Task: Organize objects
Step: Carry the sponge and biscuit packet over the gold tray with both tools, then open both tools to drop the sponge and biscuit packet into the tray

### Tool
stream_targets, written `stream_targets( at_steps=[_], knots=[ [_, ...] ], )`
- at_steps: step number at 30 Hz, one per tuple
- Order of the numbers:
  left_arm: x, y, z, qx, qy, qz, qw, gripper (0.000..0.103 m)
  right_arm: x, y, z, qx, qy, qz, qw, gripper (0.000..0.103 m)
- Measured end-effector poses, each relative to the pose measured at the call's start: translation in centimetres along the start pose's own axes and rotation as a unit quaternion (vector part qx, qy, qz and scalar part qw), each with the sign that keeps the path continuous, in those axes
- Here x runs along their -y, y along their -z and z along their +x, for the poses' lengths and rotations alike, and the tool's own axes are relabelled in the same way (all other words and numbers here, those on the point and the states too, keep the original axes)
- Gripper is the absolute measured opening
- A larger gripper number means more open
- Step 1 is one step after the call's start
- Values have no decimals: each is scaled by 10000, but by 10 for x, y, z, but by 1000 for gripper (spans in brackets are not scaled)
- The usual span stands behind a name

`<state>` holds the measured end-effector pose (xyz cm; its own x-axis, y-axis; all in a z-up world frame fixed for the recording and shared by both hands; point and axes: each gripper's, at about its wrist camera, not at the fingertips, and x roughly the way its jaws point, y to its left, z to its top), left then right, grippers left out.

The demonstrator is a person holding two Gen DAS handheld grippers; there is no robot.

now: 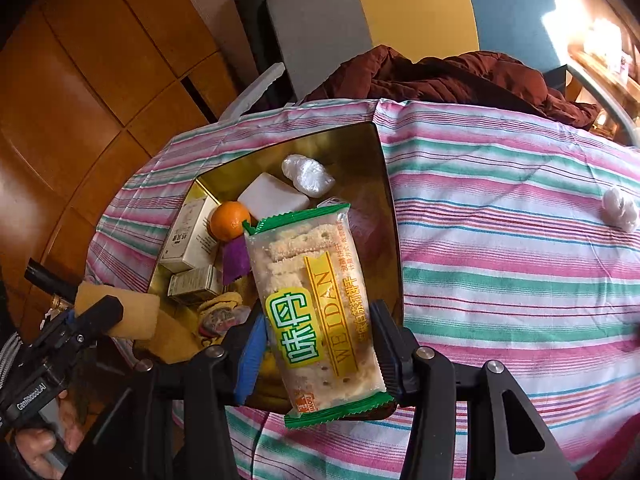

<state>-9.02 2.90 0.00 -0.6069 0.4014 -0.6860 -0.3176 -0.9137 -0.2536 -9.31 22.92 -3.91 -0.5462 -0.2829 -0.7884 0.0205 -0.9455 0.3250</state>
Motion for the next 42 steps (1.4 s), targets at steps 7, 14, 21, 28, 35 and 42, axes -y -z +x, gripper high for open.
stream_targets(
  at_steps=[7, 14, 21, 28, 35, 42],
  knots=[
    [15, -26, 38, -32, -101, 169, 9998, 56, 2, -6, 13, -31, 122, 0, 9999, 52],
    [11, -23, 65, -390, -37, -28, 9992, 62, 1, -2, 21, -74, 276, -60, 9996, 57],
    [5, -10, 64, -417, -229, 46, 9989, 81, -17, 9, 13, 219, 540, -448, 9973, 103],
    [5, -1, 48, -221, -524, 160, 9983, 82, -22, 19, 9, 385, 934, -689, 9925, 103],
    [11, 3, 41, -110, -507, 291, 9982, 82, -26, 27, 8, 471, 1025, -792, 9905, 103],
    [38, -31, 30, 353, -530, 664, 9958, 82, -24, 33, 2, 514, 1106, -662, 9903, 103]
  ],
)
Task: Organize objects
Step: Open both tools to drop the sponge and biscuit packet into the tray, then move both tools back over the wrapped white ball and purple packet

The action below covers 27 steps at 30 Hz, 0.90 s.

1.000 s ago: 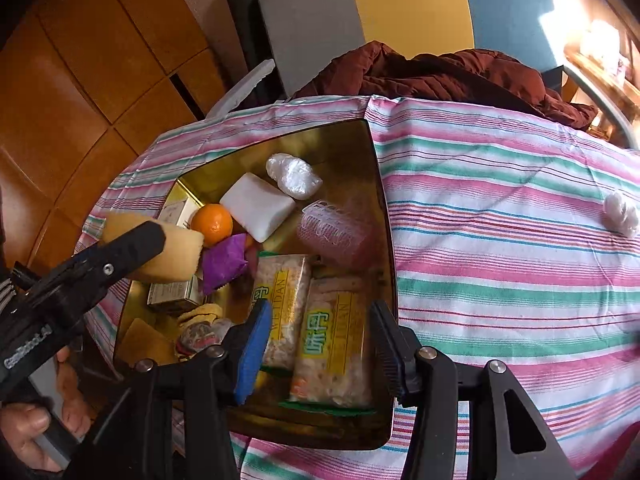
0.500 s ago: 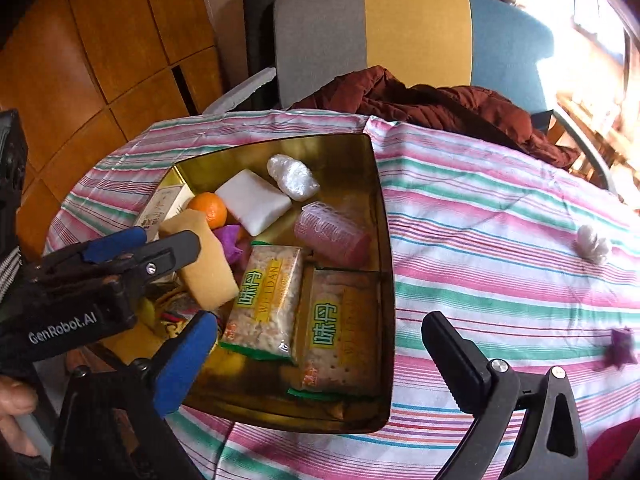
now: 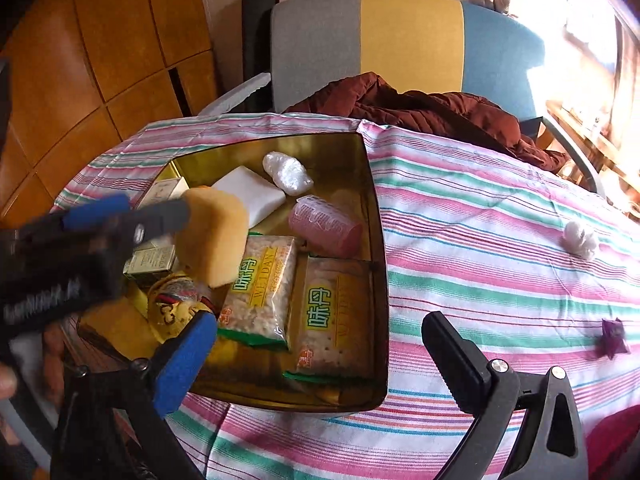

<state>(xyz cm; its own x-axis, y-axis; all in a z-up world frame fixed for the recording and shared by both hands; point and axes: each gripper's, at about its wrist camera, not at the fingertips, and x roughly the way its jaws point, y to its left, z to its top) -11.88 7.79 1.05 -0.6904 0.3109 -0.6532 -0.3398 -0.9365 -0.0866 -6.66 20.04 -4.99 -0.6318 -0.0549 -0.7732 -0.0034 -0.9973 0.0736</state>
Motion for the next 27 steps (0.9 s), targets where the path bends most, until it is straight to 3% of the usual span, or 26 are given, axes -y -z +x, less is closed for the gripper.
stream_targets(
  at_steps=[3, 9, 15, 27],
  knots=[
    [4, 3, -12, 39, 41, -16, 10000, 82, 4, 4, -5, 42, 68, 40, 10000, 103],
    [-1, 19, -32, 46, -220, -292, 9993, 82, 10, 5, -14, 179, 196, 83, 9996, 103],
    [-2, 34, -45, 134, -429, -144, 9989, 82, 12, 6, -25, 377, 308, 136, 9987, 103],
    [10, 52, -46, -74, -359, 74, 9993, 82, 22, 10, -41, 479, 519, 214, 9973, 103]
  ],
)
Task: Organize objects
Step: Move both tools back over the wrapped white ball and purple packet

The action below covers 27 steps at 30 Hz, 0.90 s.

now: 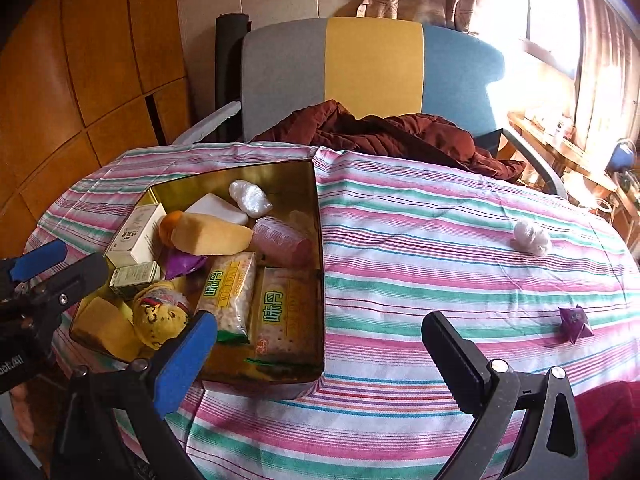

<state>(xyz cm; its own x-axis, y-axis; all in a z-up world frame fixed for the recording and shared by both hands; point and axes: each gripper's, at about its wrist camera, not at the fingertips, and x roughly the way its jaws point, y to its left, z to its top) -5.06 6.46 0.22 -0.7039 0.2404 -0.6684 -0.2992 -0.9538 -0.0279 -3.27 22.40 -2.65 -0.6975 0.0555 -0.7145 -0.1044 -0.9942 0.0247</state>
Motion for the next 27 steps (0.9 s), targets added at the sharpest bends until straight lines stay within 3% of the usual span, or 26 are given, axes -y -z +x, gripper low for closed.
stream_targets(
  at_steps=[15, 27],
  knots=[
    [34, 1, 1, -32, 394, 449, 9982, 82, 89, -10, -12, -34, 767, 511, 9957, 103],
    [58, 0, 10, -105, 520, 774, 9956, 82, 187, -16, -18, -123, 1508, 1295, 9800, 103]
  ],
)
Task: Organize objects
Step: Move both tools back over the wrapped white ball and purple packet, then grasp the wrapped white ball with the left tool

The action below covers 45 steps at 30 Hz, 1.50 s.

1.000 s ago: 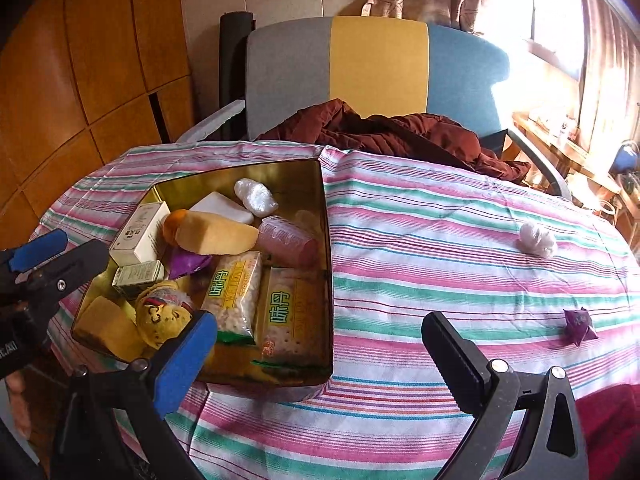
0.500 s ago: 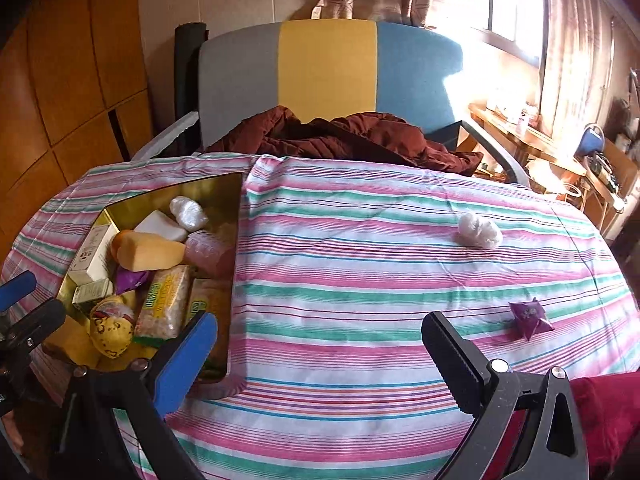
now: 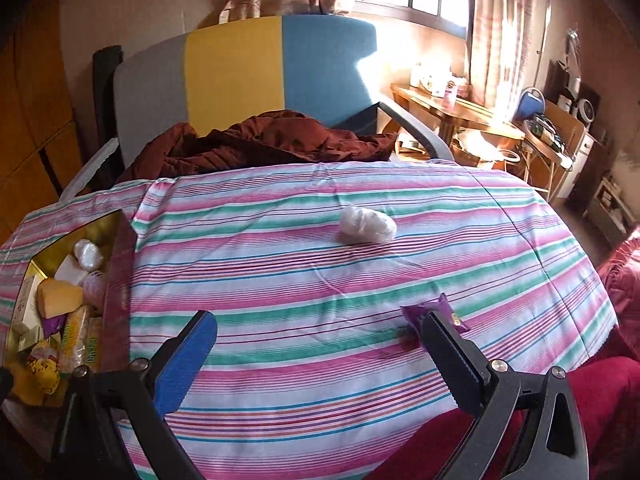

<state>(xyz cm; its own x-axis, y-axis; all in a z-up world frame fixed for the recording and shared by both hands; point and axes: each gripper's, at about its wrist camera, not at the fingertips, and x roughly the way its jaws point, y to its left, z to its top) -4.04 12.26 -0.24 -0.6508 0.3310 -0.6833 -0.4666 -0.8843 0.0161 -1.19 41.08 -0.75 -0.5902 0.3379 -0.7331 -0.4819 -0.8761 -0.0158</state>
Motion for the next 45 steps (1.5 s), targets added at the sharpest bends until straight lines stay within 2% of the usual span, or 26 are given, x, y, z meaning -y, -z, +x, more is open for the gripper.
stream_targets(
  at_steps=[9, 13, 17, 21, 26, 30, 34, 36, 41, 45],
  knots=[
    [19, -9, 11, -74, 116, 211, 9997, 82, 62, -23, 35, -363, 344, 427, 9978, 103],
    [27, -15, 17, -143, 157, 261, 9994, 82, 88, -23, 60, -691, 211, 851, 9938, 103],
    [37, -25, 26, -204, 208, 313, 9991, 82, 112, -20, 70, -605, 29, 1496, 9869, 103],
    [51, -39, 39, -352, 471, 346, 9977, 82, 128, -16, 72, -604, -125, 2032, 9772, 103],
    [83, -61, 61, -610, 1033, 413, 9919, 82, 145, -9, 76, -716, 84, 2568, 9638, 103],
    [115, -77, 84, -726, 1190, 677, 9879, 82, 156, -3, 82, -874, 36, 2926, 9522, 103],
    [143, -93, 112, -846, 1361, 859, 9833, 80, 157, -4, 79, -767, 40, 2957, 9522, 103],
    [159, -101, 125, -783, 1417, 1077, 9809, 80, 156, -5, 78, -737, -38, 2940, 9529, 103],
    [199, -124, 166, -803, 1665, 1600, 9697, 80, 155, -5, 76, -667, -300, 2977, 9519, 103],
    [232, -138, 202, -846, 1675, 2058, 9604, 82, 156, -6, 74, -564, -529, 3050, 9492, 103]
  ],
)
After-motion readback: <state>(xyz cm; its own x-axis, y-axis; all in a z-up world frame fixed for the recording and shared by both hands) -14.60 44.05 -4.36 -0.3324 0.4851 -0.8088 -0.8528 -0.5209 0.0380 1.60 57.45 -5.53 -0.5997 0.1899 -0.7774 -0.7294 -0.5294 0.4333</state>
